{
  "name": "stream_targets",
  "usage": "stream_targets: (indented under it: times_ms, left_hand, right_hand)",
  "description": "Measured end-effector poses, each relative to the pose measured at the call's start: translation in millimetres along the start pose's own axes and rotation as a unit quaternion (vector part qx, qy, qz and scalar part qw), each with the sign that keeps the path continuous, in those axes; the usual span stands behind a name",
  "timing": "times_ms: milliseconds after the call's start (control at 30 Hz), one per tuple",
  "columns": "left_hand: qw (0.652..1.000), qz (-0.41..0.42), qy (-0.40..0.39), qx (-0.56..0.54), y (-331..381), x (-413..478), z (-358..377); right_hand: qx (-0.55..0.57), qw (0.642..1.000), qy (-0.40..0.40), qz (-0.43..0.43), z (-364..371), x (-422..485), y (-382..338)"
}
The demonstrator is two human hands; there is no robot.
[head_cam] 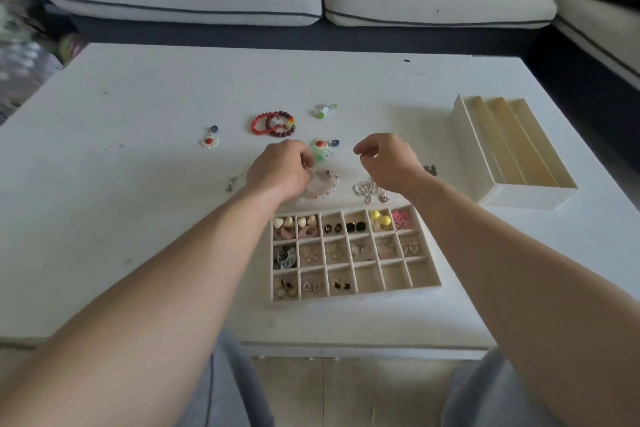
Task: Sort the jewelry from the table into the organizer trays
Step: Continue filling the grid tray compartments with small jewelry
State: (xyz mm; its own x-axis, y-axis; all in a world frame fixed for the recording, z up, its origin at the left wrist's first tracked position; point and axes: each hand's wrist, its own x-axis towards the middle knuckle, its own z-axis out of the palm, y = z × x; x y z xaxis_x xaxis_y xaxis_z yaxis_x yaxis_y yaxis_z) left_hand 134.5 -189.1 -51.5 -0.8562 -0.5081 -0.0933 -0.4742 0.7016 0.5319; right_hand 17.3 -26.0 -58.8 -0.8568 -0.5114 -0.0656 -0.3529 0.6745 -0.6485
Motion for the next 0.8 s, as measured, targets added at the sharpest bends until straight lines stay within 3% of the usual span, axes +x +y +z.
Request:
stream_targets:
  times_ms: [367,600,800]
  left_hand:
    - [0.998,-0.019,0.058,-0.010,-7.4,39.8,21.4]
    - [0.996,0.000,0.082,-0.028,-5.8,39.5,23.7]
    - [0.993,-0.002,0.086,-0.083,1.0,30.0,16.1]
  right_hand:
    - [-0.072,0.997,-0.022,0.011,32.9,69.4,-6.1]
    - [-0.100,0.994,-0.038,-0.035,45.1,79.7,-6.1]
    - [0.060,0.997,-0.023,-0.032,19.5,57.3,-19.4]
